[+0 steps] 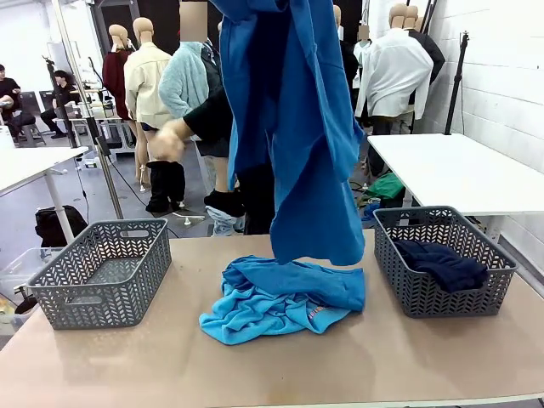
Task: Sort the tops and bottoms.
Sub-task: Sort the clothes according to human instructions.
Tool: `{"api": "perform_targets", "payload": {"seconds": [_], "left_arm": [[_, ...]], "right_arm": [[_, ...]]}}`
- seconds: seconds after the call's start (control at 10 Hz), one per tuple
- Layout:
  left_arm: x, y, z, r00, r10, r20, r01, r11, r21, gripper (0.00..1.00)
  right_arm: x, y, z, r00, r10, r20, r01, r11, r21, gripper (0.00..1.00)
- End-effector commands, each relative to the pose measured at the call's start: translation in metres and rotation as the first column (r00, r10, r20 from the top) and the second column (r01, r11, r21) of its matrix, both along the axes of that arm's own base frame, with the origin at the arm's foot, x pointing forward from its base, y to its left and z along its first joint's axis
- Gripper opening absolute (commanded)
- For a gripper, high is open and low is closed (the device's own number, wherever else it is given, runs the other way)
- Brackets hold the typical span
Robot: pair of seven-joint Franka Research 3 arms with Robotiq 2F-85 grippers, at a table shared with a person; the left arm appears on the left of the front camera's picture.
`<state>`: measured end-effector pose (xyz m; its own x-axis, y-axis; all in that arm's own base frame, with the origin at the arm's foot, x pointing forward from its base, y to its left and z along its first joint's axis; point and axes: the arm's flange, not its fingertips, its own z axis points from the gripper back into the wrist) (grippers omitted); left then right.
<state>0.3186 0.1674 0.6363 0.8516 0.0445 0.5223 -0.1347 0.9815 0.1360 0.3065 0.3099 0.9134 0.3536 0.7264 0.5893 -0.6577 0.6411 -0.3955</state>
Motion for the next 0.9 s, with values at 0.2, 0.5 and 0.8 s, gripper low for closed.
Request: {"api": "perform_targets", "payload": {"seconds": [0.2, 0.5, 0.8], "left_arm": [[0.0004, 0.0013, 0.0003, 1.000, 0.005, 0.006, -0.005, 1.000, -0.002, 1.00], [0.0004, 0.0013, 0.0003, 1.000, 0.005, 0.006, -0.005, 1.000, -0.002, 1.00], [0.0004, 0.0013, 0.0003, 1.000, 0.005, 0.006, -0.005, 1.000, -0.002, 1.00]], "right_arm": [[0.0004, -0.0037, 0.0020, 1.000, 0.011, 0.013, -0.011, 1.000, -0.007, 0.00], [0.0004, -0.0037, 0.0020, 1.000, 0.011, 0.013, -0.011, 1.000, -0.007, 0.00], [0.0004, -0.0037, 0.0020, 1.000, 0.011, 0.013, -0.011, 1.000, -0.007, 0.00]]}}
